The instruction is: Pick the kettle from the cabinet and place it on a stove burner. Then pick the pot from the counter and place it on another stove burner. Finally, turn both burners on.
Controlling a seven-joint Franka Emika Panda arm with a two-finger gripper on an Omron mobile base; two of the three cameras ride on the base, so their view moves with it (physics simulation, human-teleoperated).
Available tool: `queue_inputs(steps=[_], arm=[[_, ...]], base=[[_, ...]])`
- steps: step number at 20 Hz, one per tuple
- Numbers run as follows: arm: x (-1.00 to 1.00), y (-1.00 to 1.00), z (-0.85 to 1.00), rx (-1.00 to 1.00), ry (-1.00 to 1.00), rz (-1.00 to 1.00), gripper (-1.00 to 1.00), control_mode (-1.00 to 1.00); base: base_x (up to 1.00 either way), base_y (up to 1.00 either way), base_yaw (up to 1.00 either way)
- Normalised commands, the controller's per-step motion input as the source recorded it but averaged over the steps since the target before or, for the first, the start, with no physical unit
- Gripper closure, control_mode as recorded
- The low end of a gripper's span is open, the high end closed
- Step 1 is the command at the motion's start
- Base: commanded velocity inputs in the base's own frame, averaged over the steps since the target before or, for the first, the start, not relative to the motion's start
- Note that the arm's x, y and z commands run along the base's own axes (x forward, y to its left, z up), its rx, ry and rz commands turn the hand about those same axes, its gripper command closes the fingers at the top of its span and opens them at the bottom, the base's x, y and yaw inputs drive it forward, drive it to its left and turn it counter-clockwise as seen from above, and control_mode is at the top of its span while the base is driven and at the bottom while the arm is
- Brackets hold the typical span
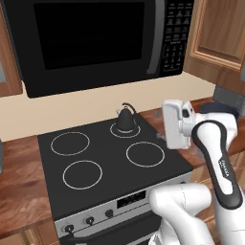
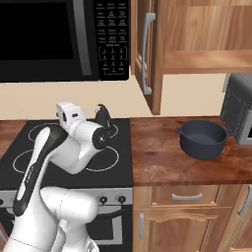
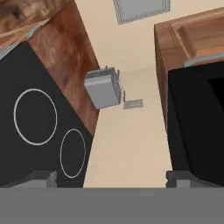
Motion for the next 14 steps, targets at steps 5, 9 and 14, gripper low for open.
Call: queue_inputs(steps=[5,9,14], arm=[[-0.25,0.00,0.10,-0.26,-0.14,0.00,-1.00,-1.00],[-0.29,0.00,0.02,-0.24,-0.10,0.00,-1.00,-1.00],[-0.33,-0.05,0.00,-0.22,-0.08,0.00,-1.00,-1.00]], base=[[0.00,0.00,0.00],[0.00,0.00,0.00],[0.00,0.00,0.00]])
